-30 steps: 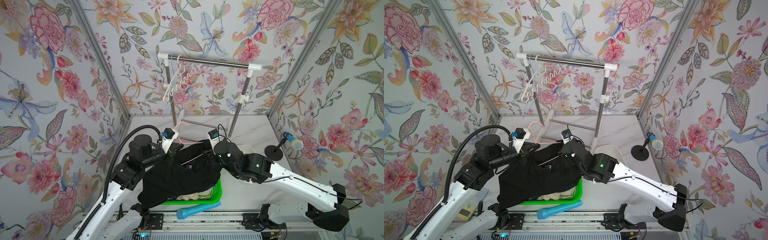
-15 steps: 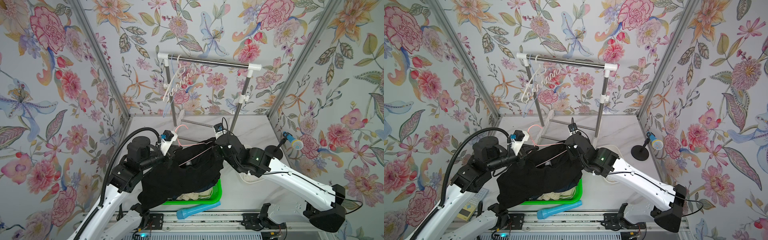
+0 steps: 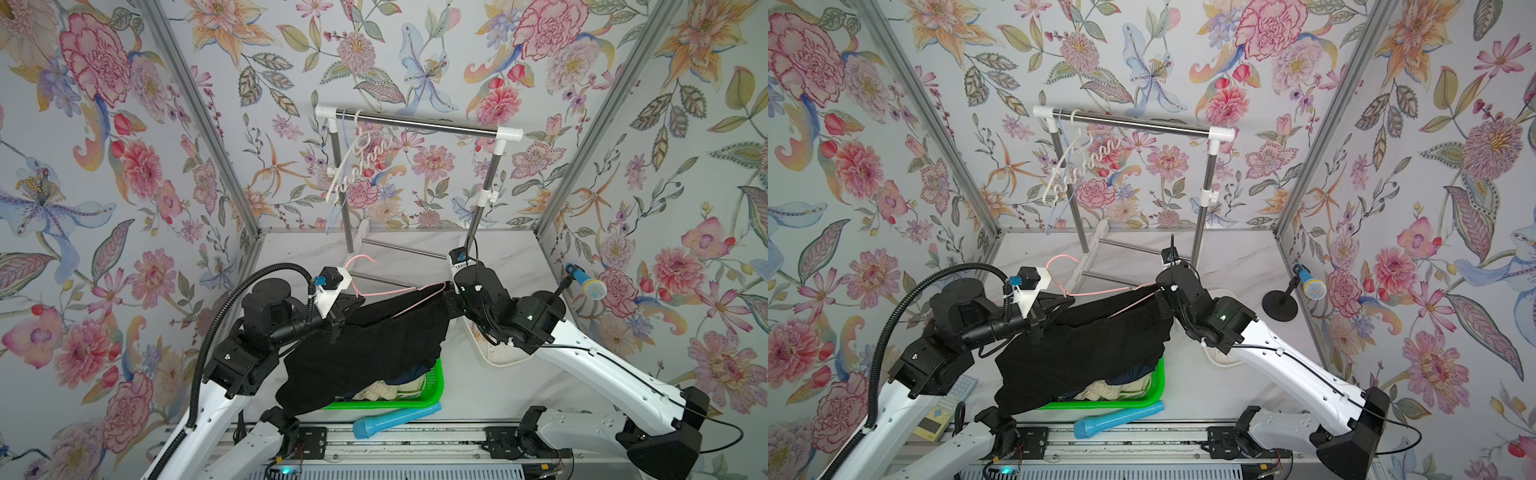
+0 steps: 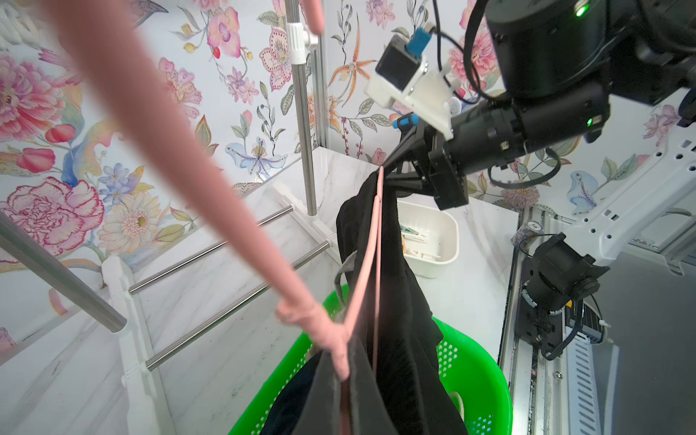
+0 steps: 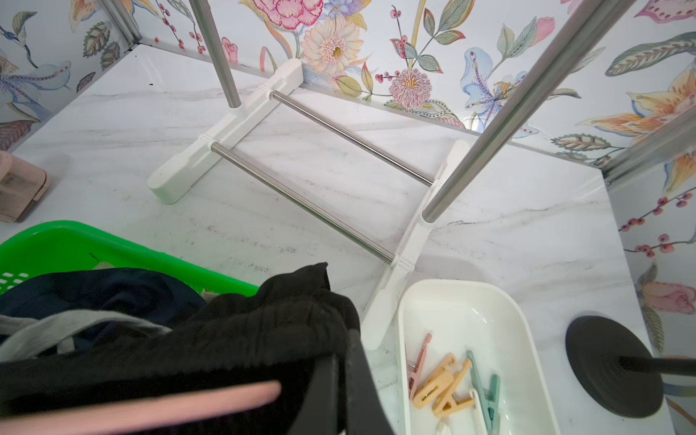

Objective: Remove the clothespins securing shorts to the hanger
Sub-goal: Remove the shorts from the hanger.

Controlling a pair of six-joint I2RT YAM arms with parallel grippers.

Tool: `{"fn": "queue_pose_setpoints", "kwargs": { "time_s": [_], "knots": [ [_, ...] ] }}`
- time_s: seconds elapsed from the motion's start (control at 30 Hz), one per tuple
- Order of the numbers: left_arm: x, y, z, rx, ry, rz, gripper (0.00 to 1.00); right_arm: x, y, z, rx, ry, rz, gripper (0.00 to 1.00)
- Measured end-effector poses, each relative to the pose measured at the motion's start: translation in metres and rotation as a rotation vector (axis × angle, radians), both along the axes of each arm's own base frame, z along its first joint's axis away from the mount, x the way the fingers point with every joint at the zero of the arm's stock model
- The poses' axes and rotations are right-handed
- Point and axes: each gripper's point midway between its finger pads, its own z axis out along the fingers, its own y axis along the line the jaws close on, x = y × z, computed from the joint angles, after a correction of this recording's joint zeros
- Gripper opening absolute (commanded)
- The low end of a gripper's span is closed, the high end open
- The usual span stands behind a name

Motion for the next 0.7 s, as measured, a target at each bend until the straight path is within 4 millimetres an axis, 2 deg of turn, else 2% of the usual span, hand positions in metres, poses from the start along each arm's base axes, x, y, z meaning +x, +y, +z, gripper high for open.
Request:
{"fn": "queue_pose_setpoints", "kwargs": {
  "time_s": [0.13,0.43,0.57,0.7],
  "knots": [
    [0.000,0.001,0.022,-0.100,-0.043,0.021,0.00,-0.009,0.000,-0.008,0.033,0.025,0.024,0.00],
    [0.017,0.005,0.056,-0.329,-0.065,0.098,0.00,-0.016,0.003,0.002,0.102,0.014,0.053,0.00],
    [0.020,0.004,0.065,-0.430,-0.057,0.088,0.00,-0.023,0.023,0.001,0.097,0.022,0.109,0.00],
    [0.024,0.008,0.078,-0.530,-0.073,0.101,0.00,-0.027,0.050,0.012,0.083,0.003,0.175,0.00]
  ]
}}
